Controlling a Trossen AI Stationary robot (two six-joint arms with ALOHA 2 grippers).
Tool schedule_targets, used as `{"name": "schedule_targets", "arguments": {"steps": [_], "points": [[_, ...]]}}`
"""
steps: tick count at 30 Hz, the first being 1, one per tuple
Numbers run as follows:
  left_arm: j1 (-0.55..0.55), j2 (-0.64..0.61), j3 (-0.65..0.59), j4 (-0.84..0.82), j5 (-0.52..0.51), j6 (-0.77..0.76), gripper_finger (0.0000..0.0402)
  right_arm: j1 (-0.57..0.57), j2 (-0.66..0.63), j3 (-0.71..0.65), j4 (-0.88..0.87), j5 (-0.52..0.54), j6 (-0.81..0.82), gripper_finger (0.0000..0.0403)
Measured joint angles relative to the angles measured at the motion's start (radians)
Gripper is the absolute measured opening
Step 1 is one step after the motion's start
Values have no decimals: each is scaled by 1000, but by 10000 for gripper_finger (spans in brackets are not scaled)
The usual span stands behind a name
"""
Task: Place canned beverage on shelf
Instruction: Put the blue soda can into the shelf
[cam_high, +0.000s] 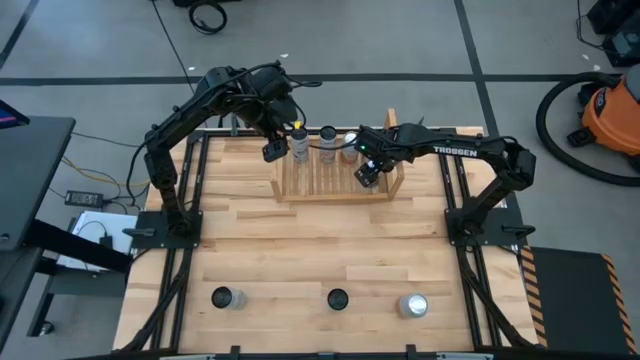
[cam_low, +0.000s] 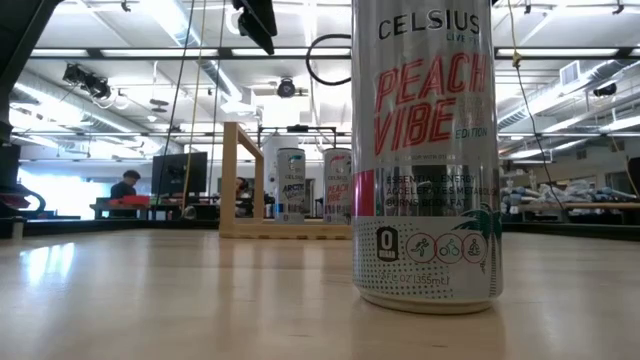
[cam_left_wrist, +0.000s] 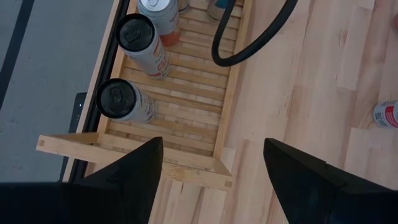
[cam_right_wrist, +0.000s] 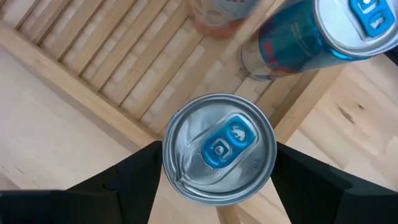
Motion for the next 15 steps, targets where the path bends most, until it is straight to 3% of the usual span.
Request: {"name": "schedule_targets", "arguments": {"steps": [15], "points": [[0,0,0,0,0,0,279,-13,0,0,-5,7,-34,295]]}}
